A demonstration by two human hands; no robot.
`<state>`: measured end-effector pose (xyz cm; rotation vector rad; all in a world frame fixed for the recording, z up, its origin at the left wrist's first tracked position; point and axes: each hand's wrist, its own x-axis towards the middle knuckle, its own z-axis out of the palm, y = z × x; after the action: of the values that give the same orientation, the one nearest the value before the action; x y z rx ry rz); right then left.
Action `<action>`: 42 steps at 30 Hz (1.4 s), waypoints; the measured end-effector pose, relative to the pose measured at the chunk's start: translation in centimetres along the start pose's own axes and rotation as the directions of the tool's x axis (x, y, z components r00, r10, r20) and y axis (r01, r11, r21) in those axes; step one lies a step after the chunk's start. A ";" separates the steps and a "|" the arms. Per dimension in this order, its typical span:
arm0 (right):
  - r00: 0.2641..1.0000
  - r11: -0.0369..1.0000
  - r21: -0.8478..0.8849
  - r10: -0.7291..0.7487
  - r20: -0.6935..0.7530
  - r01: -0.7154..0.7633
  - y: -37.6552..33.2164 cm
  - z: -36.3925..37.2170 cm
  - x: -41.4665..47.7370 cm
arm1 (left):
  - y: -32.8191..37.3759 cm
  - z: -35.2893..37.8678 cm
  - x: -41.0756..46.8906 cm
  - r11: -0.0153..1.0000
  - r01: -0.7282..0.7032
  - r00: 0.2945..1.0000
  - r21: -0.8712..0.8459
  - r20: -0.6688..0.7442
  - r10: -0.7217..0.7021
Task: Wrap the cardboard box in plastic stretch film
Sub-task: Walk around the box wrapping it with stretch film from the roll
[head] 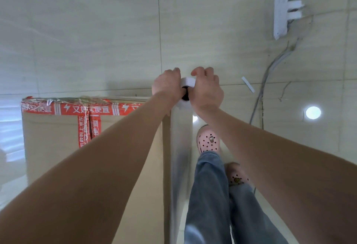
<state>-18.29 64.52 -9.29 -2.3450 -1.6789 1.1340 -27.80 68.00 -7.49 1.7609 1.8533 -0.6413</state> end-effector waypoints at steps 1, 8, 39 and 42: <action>0.995 0.992 0.077 0.101 0.004 -0.101 -0.2 0.5 0.0 | -0.2 0.1 0.2 0.999 -0.032 0.999 -0.012 -0.024 0.031; 0.962 0.946 0.189 0.245 0.119 -0.264 -0.9 0.6 1.1 | -0.1 -0.1 2.5 0.960 -0.274 0.962 0.061 0.027 0.273; 0.966 0.954 -0.167 -0.233 0.116 0.250 -7.9 -1.6 9.2 | -4.2 -4.3 6.8 0.938 0.081 0.975 -0.338 -0.167 -0.144; 0.992 0.986 -0.136 -0.081 0.098 0.094 -8.6 -1.7 9.5 | -4.9 -4.6 6.7 0.894 0.167 0.962 -0.416 -0.132 -0.241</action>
<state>-22.86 76.63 -9.43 -2.3030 -1.9333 1.1620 -33.15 75.81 -8.30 1.4018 2.1318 -0.1517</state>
